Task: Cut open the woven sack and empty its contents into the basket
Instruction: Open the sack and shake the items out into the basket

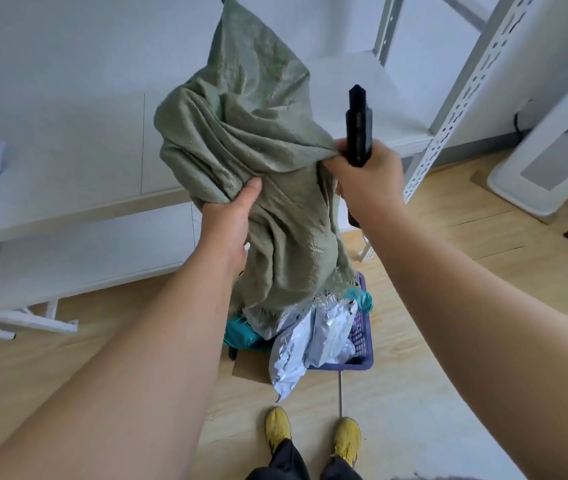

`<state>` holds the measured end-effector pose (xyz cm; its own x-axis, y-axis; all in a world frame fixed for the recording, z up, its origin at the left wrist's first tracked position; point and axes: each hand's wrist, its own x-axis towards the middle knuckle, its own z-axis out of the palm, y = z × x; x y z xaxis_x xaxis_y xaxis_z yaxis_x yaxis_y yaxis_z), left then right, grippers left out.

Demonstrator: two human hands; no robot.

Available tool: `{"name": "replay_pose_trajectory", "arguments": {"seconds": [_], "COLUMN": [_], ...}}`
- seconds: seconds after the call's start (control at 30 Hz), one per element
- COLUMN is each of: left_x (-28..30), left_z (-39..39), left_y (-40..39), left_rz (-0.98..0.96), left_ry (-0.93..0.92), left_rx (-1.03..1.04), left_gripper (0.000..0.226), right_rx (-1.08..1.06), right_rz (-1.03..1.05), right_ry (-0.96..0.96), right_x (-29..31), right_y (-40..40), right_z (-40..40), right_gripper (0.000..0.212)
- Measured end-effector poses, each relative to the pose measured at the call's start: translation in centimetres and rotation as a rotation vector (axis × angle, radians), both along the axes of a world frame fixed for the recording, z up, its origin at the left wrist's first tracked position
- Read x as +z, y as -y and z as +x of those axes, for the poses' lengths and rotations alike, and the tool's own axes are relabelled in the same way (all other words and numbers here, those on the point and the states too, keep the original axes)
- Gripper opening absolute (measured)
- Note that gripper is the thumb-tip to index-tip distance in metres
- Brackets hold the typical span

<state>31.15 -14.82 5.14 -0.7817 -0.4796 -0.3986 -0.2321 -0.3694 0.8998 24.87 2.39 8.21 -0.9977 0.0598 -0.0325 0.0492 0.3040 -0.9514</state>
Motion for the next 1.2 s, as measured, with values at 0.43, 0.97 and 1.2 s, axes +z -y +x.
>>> {"name": "replay_pose_trajectory", "arguments": {"seconds": [0.43,0.97,1.2], "left_x": [-0.2,-1.3,1.8], "left_z": [3.1,4.1,3.8], "left_y": [0.8,2.1,2.2], "left_rz": [-0.016,-0.025,0.038], "left_ry": [0.029,0.068,-0.058], "left_rx": [-0.227,-0.112,-0.168], "left_gripper": [0.051,0.042,0.033], "right_rx": [0.224,0.549,0.126], "right_rz": [0.096,0.305,0.082], "right_ry": [0.147,0.38,0.134], "right_x": [1.3,-4.6,-4.0], "right_y": [1.2,1.1,1.7], "right_z": [1.4,4.7,3.6], "right_gripper": [0.008,0.021,0.017]}}
